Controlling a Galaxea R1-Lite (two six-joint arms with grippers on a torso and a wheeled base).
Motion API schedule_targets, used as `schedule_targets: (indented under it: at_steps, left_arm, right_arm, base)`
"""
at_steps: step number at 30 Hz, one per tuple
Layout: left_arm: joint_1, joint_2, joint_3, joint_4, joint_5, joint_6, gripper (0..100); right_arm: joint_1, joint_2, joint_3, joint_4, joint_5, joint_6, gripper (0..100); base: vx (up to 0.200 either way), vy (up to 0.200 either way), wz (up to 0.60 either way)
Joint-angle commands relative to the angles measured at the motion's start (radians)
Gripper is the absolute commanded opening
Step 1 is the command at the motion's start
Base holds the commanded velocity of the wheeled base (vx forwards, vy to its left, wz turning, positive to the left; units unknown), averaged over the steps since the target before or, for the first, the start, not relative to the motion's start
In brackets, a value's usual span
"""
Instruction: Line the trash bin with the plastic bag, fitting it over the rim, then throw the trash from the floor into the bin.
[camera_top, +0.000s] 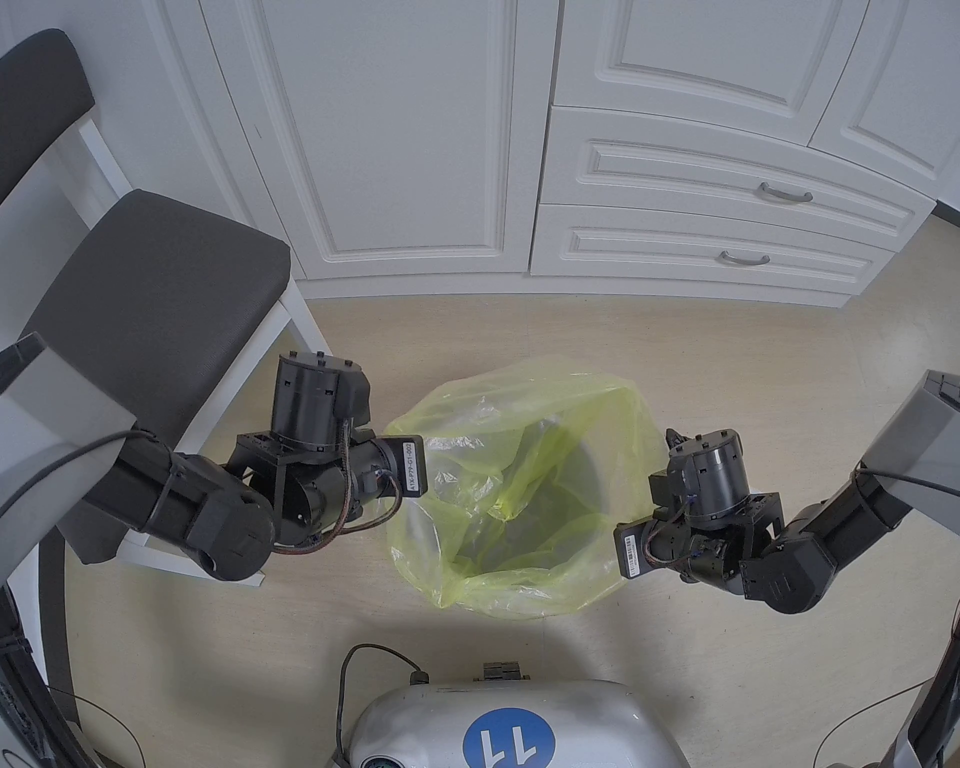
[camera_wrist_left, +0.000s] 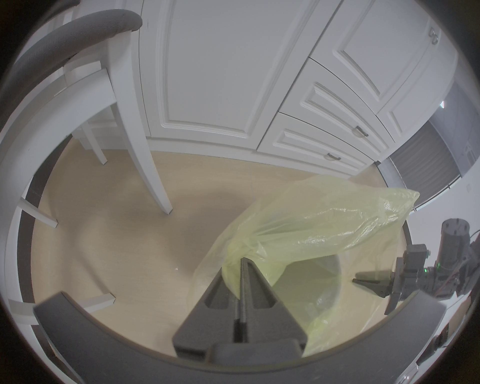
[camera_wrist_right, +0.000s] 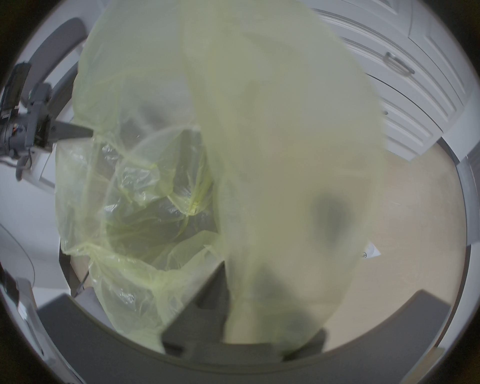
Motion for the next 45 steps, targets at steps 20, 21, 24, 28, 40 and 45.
schedule_targets:
  at_steps: [20, 21, 24, 28, 40, 45]
  left_arm:
    - [-0.008, -0.082, 0.039, 0.055, 0.003, 0.03, 0]
    - [-0.008, -0.08, 0.039, 0.055, 0.003, 0.03, 0]
    - [-0.008, -0.077, 0.037, 0.055, 0.003, 0.03, 0]
    - [-0.008, -0.086, 0.042, 0.058, 0.003, 0.03, 0]
    - [0.083, -0.221, 0.099, 0.222, -0.026, 0.198, 0]
    - [0.081, -0.221, 0.128, 0.224, -0.028, 0.242, 0]
  right_arm:
    - [-0.002, -0.018, 0.097, -0.035, 0.059, -0.069, 0]
    - [0.002, -0.004, 0.093, -0.058, 0.053, -0.066, 0]
    - [0.002, 0.019, 0.094, -0.114, 0.052, -0.067, 0]
    - [0.002, 0.006, 0.102, -0.114, 0.052, -0.069, 0]
    - [-0.086, -0.147, 0.218, -0.106, 0.065, -0.262, 0]
    - [-0.083, -0.139, 0.237, -0.106, 0.065, -0.297, 0]
  base:
    - [0.0, 0.0, 0.0]
    - [0.0, 0.0, 0.0]
    - [0.0, 0.0, 0.0]
    - [0.0, 0.0, 0.0]
    - [0.0, 0.0, 0.0]
    - [0.0, 0.0, 0.0]
